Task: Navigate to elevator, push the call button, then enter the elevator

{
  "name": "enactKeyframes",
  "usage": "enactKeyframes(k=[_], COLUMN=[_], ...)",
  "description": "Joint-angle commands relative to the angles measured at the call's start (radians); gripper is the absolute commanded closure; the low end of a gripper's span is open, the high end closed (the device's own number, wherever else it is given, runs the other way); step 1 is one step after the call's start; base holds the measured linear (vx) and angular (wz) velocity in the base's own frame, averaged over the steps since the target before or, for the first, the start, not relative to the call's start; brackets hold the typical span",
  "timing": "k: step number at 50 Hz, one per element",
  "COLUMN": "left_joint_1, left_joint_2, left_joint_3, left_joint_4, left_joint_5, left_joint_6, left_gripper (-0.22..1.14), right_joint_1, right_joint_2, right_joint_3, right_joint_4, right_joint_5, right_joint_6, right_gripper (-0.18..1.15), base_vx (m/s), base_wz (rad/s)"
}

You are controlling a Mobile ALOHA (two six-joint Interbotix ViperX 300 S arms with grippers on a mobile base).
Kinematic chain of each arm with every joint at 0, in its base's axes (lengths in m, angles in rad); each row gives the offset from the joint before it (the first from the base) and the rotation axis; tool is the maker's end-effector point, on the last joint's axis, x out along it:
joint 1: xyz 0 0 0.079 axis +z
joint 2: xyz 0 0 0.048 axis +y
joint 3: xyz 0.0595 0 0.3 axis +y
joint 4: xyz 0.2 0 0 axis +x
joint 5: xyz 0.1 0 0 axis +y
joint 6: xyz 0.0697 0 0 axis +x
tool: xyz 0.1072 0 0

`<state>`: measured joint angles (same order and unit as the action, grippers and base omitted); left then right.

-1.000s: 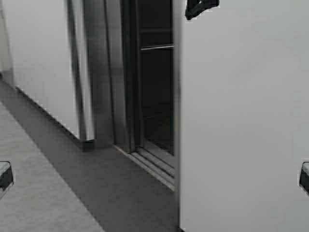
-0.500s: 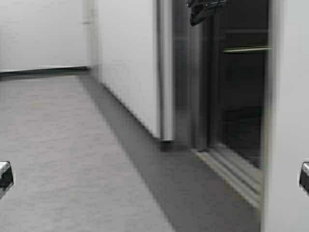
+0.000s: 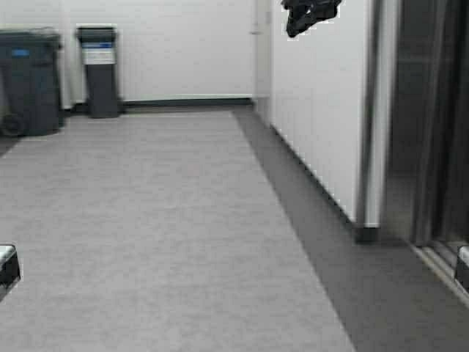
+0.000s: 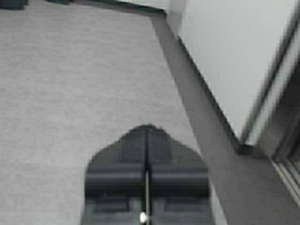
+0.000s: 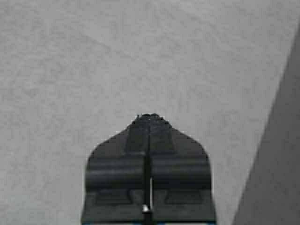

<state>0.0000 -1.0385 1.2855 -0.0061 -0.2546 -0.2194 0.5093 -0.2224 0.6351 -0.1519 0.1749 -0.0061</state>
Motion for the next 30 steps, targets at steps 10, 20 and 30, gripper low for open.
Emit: enactKeyframes(k=[10, 20, 30], left_joint_1=[-0.002, -0.002, -0.002], left_joint_2=[0.044, 0.109, 0.132], left_joint_3=[-0.031, -0.044, -0.04], left_joint_4=[0.0, 0.0, 0.0], left_joint_5=[-0.014, -0.038, -0.038], left_joint_6=[0.006, 0.0, -0.003], left_gripper=[0.89, 0.89, 0.89], right_joint_1=[-0.002, -0.002, -0.002], right_joint_2=[-0.018, -0.034, -0.035], right_joint_3=[-0.009, 0.015, 0.006], right_joint_4=[-0.005, -0.029, -0.029], right_joint_5=[-0.009, -0.009, -0.011], right_joint_6=[-0.003, -0.006, -0.002], right_gripper=[0.91, 0.91, 0.91], base_vx=[0.28, 0.34, 0.44], base_wz=[0.2, 0.17, 0.07])
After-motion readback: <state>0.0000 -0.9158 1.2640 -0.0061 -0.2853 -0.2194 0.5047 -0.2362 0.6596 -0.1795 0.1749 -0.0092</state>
